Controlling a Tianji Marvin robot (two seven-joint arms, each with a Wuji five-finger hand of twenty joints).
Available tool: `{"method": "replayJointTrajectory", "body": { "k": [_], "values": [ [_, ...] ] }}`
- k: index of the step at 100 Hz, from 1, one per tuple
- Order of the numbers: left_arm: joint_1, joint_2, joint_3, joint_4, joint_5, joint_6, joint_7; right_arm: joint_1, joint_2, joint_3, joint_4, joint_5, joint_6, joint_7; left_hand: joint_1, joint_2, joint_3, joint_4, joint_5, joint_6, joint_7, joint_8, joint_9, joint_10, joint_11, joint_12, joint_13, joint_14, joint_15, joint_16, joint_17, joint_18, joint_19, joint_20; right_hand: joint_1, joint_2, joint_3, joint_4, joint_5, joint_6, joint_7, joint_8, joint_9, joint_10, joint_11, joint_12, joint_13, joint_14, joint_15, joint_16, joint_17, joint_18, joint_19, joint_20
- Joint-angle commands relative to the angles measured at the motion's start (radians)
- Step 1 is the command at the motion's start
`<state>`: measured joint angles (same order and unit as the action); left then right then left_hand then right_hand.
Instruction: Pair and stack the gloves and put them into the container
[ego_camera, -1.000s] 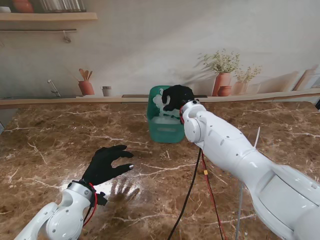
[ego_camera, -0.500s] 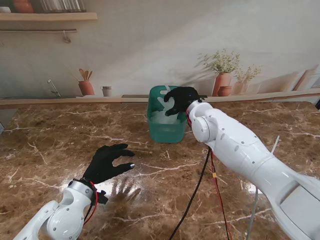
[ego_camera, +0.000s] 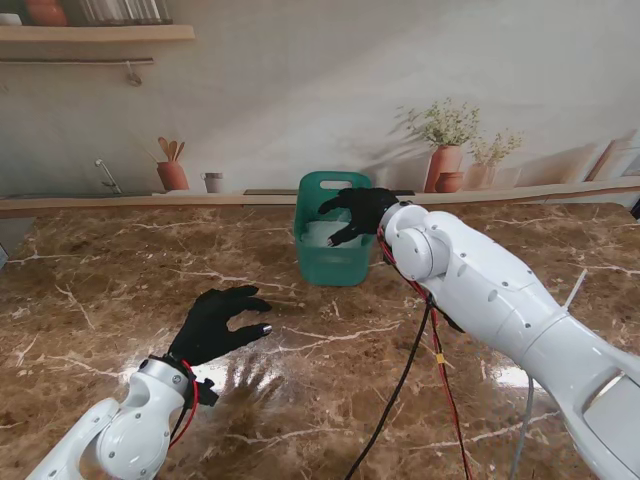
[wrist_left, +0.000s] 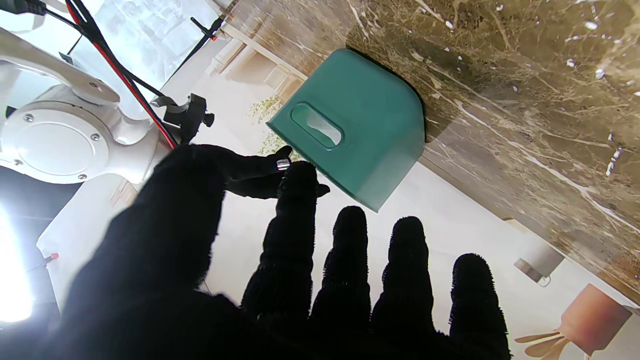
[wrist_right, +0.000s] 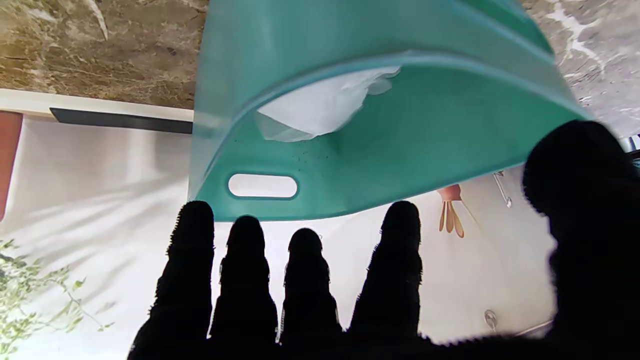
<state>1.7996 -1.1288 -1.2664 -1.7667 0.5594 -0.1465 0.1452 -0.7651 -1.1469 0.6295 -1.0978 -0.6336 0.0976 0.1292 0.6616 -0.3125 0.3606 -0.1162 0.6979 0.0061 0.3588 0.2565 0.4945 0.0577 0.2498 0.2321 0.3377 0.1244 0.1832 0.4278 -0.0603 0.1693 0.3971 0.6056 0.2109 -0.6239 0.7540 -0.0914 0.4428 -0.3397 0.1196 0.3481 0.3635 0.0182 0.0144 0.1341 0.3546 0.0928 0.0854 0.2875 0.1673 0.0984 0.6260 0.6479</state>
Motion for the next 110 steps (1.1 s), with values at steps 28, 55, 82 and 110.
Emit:
{"method": "replayJointTrajectory", "body": {
  "k": [28, 55, 82, 110],
  "values": [
    [-0.006, -0.001, -0.003, 0.014, -0.003, -0.005, 0.002, -0.103, 0.025, 0.112, -0.105, -0.106, -0.039, -0.029, 0.012, 0.050, -0.059, 0.040, -0.052, -0.012, -0.051, -0.018, -0.020, -0.013, -0.021, -0.015, -0.047, -0.051, -0.035, -0.012, -0.010, -0.053, -0.041, 0.022, -0.144, 0.075, 0.038, 0.050, -0.083, 0.207, -0.075, 0.014, 0.026, -0.078, 0.048, 0.014, 0.033, -0.135, 0.004, -0.040, 0.018, -0.043, -0.081, -0.053],
    [-0.028, -0.007, -0.007, 0.032, -0.018, -0.034, 0.023, -0.373, 0.054, 0.361, -0.322, -0.201, -0.165, -0.124, 0.027, 0.123, -0.285, 0.065, -0.157, 0.054, -0.212, -0.118, -0.080, -0.046, -0.027, -0.021, -0.072, -0.073, -0.034, -0.049, 0.026, -0.167, -0.018, -0.212, -0.213, 0.162, 0.029, 0.057, 0.044, 0.329, -0.012, 0.037, 0.191, -0.056, 0.076, -0.009, 0.178, -0.196, 0.001, -0.115, 0.161, -0.217, -0.127, -0.305],
    [-0.033, -0.005, -0.009, 0.011, -0.037, -0.050, 0.003, -0.644, 0.055, 0.551, -0.479, -0.225, -0.292, -0.245, -0.039, 0.210, -0.380, 0.085, -0.222, 0.070, -0.260, -0.142, -0.139, -0.052, -0.051, -0.033, -0.113, -0.092, -0.055, -0.074, 0.048, -0.209, 0.005, -0.270, -0.237, 0.191, 0.027, 0.064, 0.057, 0.340, 0.023, 0.005, 0.208, -0.041, 0.086, -0.027, 0.191, -0.175, 0.014, -0.130, 0.155, -0.198, -0.043, -0.395],
    [-0.047, -0.006, 0.004, -0.002, -0.032, -0.064, 0.008, -0.821, 0.044, 0.667, -0.471, -0.165, -0.425, -0.329, -0.071, 0.232, -0.380, 0.090, -0.246, 0.078, -0.274, -0.150, -0.159, -0.049, -0.057, -0.038, -0.121, -0.092, -0.054, -0.080, 0.055, -0.246, 0.057, -0.284, -0.242, 0.217, 0.018, 0.067, 0.056, 0.370, 0.024, -0.005, 0.203, -0.015, 0.067, -0.035, 0.180, -0.164, 0.006, -0.135, 0.138, -0.192, -0.031, -0.409]
  ]
}}
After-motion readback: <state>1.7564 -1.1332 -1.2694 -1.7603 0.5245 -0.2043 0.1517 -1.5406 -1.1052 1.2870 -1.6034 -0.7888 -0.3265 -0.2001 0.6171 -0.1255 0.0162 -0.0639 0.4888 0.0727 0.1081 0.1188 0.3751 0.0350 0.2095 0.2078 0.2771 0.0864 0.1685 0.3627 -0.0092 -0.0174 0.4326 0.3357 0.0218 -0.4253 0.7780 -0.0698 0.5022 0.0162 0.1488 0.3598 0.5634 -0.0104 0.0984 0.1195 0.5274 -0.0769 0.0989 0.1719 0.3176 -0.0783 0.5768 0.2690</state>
